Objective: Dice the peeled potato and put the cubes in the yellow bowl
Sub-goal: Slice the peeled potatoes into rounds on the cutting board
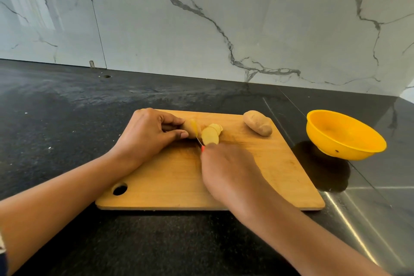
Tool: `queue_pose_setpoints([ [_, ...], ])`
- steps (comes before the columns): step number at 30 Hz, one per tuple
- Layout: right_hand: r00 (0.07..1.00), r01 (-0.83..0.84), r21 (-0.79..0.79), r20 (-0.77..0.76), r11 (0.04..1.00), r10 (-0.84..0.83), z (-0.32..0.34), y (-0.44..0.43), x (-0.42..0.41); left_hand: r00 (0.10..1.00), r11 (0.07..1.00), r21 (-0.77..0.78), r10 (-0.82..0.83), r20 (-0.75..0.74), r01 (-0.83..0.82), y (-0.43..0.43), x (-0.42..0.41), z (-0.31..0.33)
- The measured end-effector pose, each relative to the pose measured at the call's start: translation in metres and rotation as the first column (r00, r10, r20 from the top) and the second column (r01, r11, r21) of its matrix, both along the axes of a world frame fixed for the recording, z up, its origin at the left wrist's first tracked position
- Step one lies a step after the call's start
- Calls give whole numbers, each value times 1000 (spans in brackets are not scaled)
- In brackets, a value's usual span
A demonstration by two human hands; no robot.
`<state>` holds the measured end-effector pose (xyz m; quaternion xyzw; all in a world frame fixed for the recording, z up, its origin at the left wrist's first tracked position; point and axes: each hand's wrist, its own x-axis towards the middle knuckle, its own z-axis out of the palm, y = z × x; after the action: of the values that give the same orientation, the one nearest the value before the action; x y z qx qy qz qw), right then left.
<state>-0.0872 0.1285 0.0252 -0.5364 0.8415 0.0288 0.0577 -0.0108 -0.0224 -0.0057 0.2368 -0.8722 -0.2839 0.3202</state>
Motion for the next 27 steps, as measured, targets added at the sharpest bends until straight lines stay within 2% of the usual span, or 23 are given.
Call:
queue_pose_setpoints([
  [8, 997, 9, -167, -79, 986, -23, -15, 45, 0, 1000, 995, 96, -11, 20, 9, -3, 0, 3],
  [14, 986, 126, -272, 142, 954, -89, -10, 37, -20, 999, 990, 131, -50, 22, 46, -2, 2, 6],
  [17, 978, 147, -344, 190, 927, -84, -6, 35, -22, 998, 986, 159, -60, 15, 57, -3, 3, 5],
  [27, 992, 123, -433, 69, 893, -103, -16, 18, -7, 993, 973, 199, -115, -31, 119, -1, 3, 6],
])
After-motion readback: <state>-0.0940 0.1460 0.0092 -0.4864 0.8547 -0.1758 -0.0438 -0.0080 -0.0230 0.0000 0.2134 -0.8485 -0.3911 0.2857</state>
